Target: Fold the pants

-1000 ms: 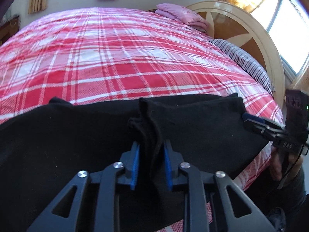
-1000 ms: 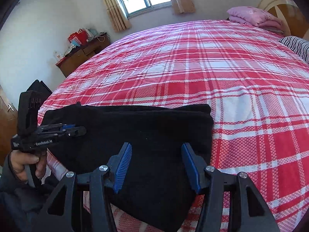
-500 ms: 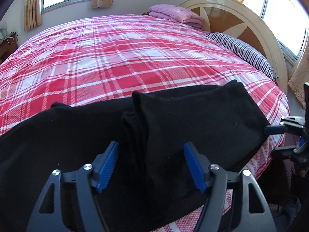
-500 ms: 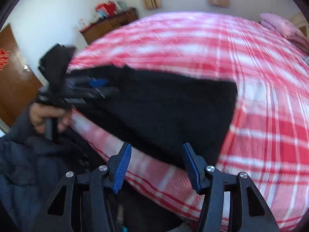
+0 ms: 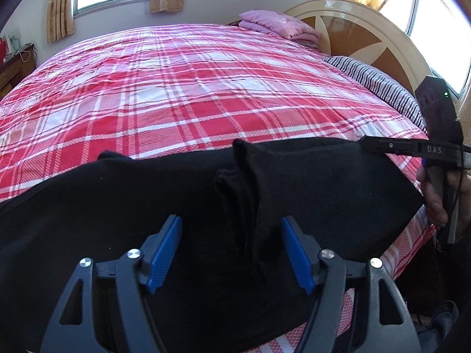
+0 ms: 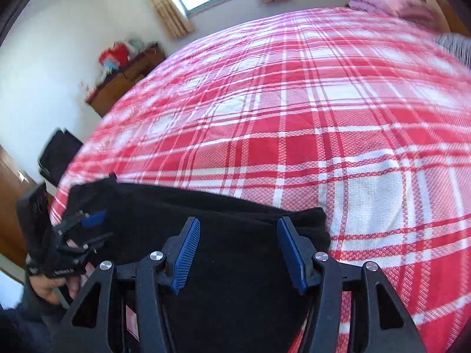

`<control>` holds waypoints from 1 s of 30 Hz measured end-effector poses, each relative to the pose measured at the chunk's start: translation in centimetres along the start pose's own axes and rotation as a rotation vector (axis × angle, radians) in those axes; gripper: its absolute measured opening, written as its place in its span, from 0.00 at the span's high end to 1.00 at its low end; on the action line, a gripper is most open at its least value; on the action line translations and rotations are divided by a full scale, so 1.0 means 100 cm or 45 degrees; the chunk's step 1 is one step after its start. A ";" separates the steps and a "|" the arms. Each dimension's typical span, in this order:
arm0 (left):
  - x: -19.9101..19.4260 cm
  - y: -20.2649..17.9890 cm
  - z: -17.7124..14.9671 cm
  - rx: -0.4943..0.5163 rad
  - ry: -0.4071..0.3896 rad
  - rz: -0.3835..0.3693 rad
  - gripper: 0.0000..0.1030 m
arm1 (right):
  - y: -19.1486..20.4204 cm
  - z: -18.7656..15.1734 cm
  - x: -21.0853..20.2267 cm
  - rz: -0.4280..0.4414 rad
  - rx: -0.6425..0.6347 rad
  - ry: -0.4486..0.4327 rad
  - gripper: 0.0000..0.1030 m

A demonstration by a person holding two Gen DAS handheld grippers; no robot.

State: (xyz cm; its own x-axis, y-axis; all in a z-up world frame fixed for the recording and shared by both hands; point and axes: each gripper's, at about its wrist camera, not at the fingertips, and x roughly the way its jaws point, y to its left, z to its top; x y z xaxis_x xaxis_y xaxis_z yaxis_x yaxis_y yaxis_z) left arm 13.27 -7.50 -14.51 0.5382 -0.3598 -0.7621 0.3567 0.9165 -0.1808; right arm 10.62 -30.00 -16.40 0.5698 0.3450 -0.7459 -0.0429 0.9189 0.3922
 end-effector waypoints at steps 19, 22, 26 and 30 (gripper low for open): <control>-0.056 0.052 0.001 0.106 -0.038 0.335 0.23 | 0.109 -0.032 -0.020 0.082 -0.291 -0.130 0.43; -0.077 0.093 -0.007 0.067 -0.049 0.460 0.23 | 0.123 -0.040 -0.015 0.085 -0.352 -0.116 0.43; -0.106 0.165 -0.024 -0.086 -0.066 0.643 0.22 | 0.125 -0.044 -0.011 0.097 -0.347 -0.112 0.43; -0.115 0.213 -0.041 -0.224 -0.049 0.699 0.22 | 0.124 -0.045 -0.007 0.116 -0.309 -0.096 0.43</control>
State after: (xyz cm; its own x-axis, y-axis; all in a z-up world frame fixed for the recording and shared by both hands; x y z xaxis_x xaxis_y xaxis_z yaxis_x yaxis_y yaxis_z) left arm 11.56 16.87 -12.14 0.6373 0.1736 -0.7508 -0.1134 0.9848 0.1314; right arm 6.05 -18.00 -13.46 0.6139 0.4218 -0.6673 -0.2875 0.9067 0.3086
